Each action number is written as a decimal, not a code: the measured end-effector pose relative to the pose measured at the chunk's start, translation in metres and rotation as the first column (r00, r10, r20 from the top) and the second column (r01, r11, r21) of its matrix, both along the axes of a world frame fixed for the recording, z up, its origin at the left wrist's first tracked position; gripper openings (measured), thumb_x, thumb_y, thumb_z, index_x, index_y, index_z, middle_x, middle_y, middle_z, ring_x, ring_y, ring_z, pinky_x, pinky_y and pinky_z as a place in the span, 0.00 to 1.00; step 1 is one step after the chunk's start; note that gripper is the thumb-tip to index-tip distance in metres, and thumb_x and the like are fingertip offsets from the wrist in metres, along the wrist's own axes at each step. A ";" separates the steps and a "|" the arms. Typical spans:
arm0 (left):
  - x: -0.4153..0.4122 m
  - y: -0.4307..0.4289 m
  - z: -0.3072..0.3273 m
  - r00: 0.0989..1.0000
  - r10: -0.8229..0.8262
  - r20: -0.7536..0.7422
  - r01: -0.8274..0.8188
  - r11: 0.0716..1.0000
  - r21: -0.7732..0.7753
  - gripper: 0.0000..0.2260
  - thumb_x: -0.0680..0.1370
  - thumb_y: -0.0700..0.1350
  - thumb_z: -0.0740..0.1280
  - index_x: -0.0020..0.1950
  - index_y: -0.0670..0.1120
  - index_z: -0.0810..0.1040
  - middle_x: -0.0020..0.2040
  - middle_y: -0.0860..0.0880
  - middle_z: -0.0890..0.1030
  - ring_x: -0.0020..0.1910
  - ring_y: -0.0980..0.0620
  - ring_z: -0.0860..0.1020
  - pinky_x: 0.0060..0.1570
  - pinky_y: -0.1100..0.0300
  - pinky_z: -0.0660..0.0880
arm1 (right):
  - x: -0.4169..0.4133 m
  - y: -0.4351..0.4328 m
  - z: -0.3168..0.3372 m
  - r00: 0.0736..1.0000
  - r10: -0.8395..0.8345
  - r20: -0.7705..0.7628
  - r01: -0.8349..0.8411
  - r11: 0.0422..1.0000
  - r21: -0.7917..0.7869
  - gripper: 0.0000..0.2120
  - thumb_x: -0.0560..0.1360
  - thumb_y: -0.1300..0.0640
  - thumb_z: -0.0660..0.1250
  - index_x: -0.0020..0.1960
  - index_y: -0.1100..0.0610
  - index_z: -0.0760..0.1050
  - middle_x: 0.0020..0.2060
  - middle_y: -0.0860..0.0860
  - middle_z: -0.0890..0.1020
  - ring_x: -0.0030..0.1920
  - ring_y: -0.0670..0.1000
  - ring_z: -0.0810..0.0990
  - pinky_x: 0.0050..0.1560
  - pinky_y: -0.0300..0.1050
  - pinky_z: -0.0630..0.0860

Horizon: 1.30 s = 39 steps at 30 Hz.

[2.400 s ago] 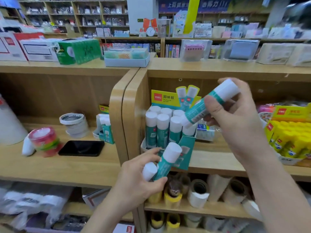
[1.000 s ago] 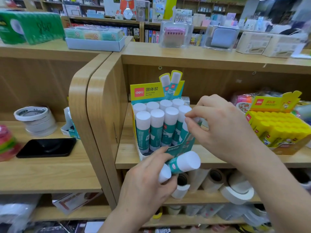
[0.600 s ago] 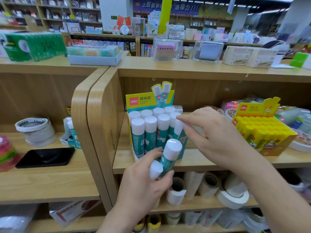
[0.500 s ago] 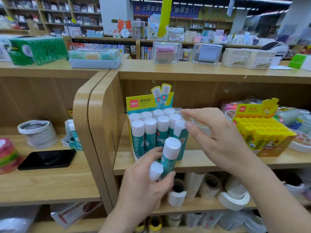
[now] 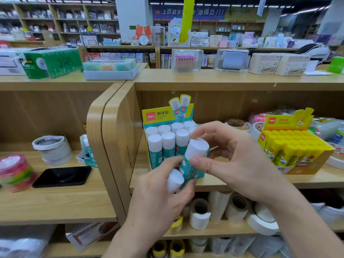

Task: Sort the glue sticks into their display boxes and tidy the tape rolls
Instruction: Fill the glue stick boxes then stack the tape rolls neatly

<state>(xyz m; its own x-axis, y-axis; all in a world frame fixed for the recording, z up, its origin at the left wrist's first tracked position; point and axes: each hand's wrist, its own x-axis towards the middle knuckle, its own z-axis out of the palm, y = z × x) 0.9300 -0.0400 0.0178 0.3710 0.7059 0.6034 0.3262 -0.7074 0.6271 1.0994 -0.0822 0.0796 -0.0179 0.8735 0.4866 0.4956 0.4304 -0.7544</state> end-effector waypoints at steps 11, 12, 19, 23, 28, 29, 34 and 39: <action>-0.007 0.019 -0.020 0.959 0.194 -0.208 -0.206 0.978 -0.036 0.10 0.71 0.56 0.71 0.46 0.57 0.73 0.34 0.54 0.80 0.35 0.53 0.78 0.33 0.52 0.75 | 0.010 0.019 0.012 0.963 -0.257 0.076 0.233 0.943 0.237 0.13 0.70 0.56 0.72 0.54 0.51 0.77 0.44 0.44 0.82 0.45 0.48 0.82 0.46 0.47 0.80; -0.007 0.019 -0.021 0.956 0.198 -0.217 -0.210 0.977 -0.033 0.10 0.72 0.56 0.71 0.46 0.57 0.72 0.34 0.53 0.80 0.34 0.52 0.78 0.32 0.52 0.75 | 0.008 0.022 0.008 0.954 -0.277 0.118 0.244 0.941 0.236 0.13 0.70 0.55 0.71 0.54 0.52 0.77 0.44 0.43 0.82 0.44 0.47 0.81 0.46 0.46 0.79; -0.008 0.025 -0.025 0.952 0.191 -0.240 -0.210 0.976 -0.056 0.11 0.75 0.53 0.69 0.49 0.59 0.67 0.44 0.52 0.82 0.45 0.50 0.80 0.37 0.53 0.78 | 0.008 0.032 -0.008 0.878 -0.342 0.336 0.278 0.934 0.226 0.14 0.69 0.55 0.75 0.55 0.52 0.80 0.46 0.40 0.80 0.47 0.42 0.76 0.48 0.31 0.70; -0.009 0.027 -0.025 0.969 0.162 -0.185 -0.177 0.982 -0.069 0.08 0.74 0.55 0.66 0.48 0.58 0.69 0.42 0.51 0.82 0.45 0.48 0.81 0.36 0.53 0.78 | 0.007 0.033 -0.013 0.833 -0.334 0.442 0.275 0.942 0.194 0.16 0.68 0.58 0.76 0.55 0.51 0.81 0.46 0.43 0.80 0.49 0.44 0.75 0.49 0.37 0.72; -0.012 0.029 -0.019 0.979 0.169 -0.115 -0.178 0.981 -0.072 0.07 0.72 0.59 0.63 0.44 0.57 0.72 0.39 0.55 0.81 0.42 0.53 0.81 0.31 0.55 0.77 | 0.007 0.034 -0.014 0.787 -0.359 0.502 0.259 0.930 0.260 0.13 0.70 0.54 0.73 0.54 0.53 0.83 0.47 0.44 0.82 0.53 0.49 0.75 0.52 0.46 0.75; -0.012 0.029 -0.016 0.980 0.179 -0.092 -0.185 0.980 -0.069 0.07 0.73 0.59 0.64 0.44 0.57 0.72 0.38 0.56 0.81 0.41 0.55 0.81 0.30 0.56 0.76 | 0.007 0.035 -0.014 0.767 -0.370 0.523 0.255 0.925 0.281 0.13 0.70 0.53 0.71 0.53 0.53 0.83 0.48 0.45 0.82 0.53 0.50 0.74 0.52 0.47 0.75; -0.007 0.027 0.005 0.993 0.080 0.089 -0.062 0.978 -0.197 0.14 0.71 0.63 0.62 0.46 0.55 0.75 0.43 0.58 0.81 0.48 0.64 0.79 0.32 0.55 0.79 | 0.002 0.040 -0.020 0.667 -0.408 0.623 0.238 0.910 0.341 0.11 0.70 0.52 0.67 0.49 0.53 0.84 0.42 0.48 0.80 0.46 0.55 0.78 0.42 0.55 0.77; 0.006 0.028 0.023 0.996 0.043 -0.076 -0.046 0.998 -0.038 0.12 0.77 0.56 0.65 0.60 0.59 0.75 0.51 0.63 0.79 0.54 0.65 0.76 0.43 0.56 0.80 | 0.003 0.035 -0.016 0.626 -0.398 0.671 0.222 0.915 0.336 0.13 0.72 0.52 0.64 0.53 0.53 0.81 0.41 0.48 0.82 0.44 0.55 0.79 0.41 0.52 0.76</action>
<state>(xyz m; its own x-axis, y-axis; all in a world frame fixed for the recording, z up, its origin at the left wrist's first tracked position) 0.9359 -0.0119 0.0404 0.3822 0.7453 0.5463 0.4038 -0.6665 0.6267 1.1026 -0.0477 0.0635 -0.1807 0.7769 0.6031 0.9699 0.2426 -0.0219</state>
